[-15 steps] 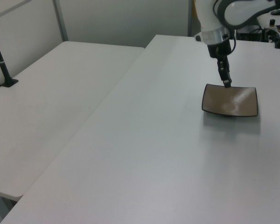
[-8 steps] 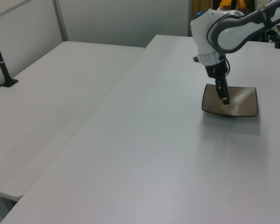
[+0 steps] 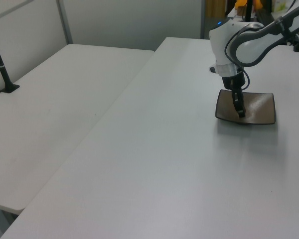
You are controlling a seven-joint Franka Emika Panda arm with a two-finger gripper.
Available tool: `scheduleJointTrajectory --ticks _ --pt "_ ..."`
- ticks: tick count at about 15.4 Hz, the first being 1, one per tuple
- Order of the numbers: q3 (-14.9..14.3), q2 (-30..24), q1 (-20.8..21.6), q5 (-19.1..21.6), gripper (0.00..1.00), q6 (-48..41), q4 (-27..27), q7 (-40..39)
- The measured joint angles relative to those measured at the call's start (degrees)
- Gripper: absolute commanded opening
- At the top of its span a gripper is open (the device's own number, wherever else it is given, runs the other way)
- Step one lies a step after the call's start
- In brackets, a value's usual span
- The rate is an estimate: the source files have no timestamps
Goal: Strawberries on a ceramic plate
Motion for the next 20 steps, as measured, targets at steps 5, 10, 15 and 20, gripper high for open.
scheduleJointTrajectory --ticks 5,10,15,20 --pt "-1.0 -0.5 -0.4 0.0 1.00 0.0 0.1 -0.5" --pt "-1.0 -3.0 -0.4 0.0 1.00 -4.0 3.8 -0.5" --pt "-1.0 -6.7 -0.4 0.0 1.00 -17.2 16.0 -0.5" --pt "-1.2 -9.5 -0.5 0.1 1.00 -25.8 26.5 -0.3"
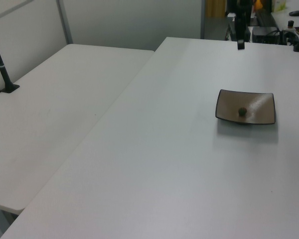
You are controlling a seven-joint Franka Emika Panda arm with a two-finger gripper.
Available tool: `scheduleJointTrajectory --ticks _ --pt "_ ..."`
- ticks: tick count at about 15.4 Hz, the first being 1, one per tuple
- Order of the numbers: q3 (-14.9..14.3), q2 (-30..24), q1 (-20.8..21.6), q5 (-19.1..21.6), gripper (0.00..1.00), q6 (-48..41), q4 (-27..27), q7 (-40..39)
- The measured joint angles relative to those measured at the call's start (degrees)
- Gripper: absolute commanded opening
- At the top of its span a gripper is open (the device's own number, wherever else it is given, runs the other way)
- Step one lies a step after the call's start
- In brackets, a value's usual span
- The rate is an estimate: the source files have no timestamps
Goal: Strawberries on a ceramic plate
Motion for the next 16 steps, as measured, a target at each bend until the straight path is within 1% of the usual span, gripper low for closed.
scheduleJointTrajectory --ticks 3,6,9,11,13,16 --pt "-0.1 -1.2 0.0 0.0 1.00 -0.3 1.1 0.2" --pt "-0.5 -1.7 -0.2 1.0 1.00 0.4 1.2 0.3" --pt "-0.6 -1.1 -0.7 2.2 1.00 8.4 0.6 0.2" --pt "-0.6 -0.4 -0.7 2.6 1.00 12.0 0.2 0.2" --pt "-0.6 -0.2 -0.8 5.4 1.00 14.6 0.0 0.2" --pt "-0.6 -0.2 -0.8 6.0 1.00 14.8 0.0 0.3"
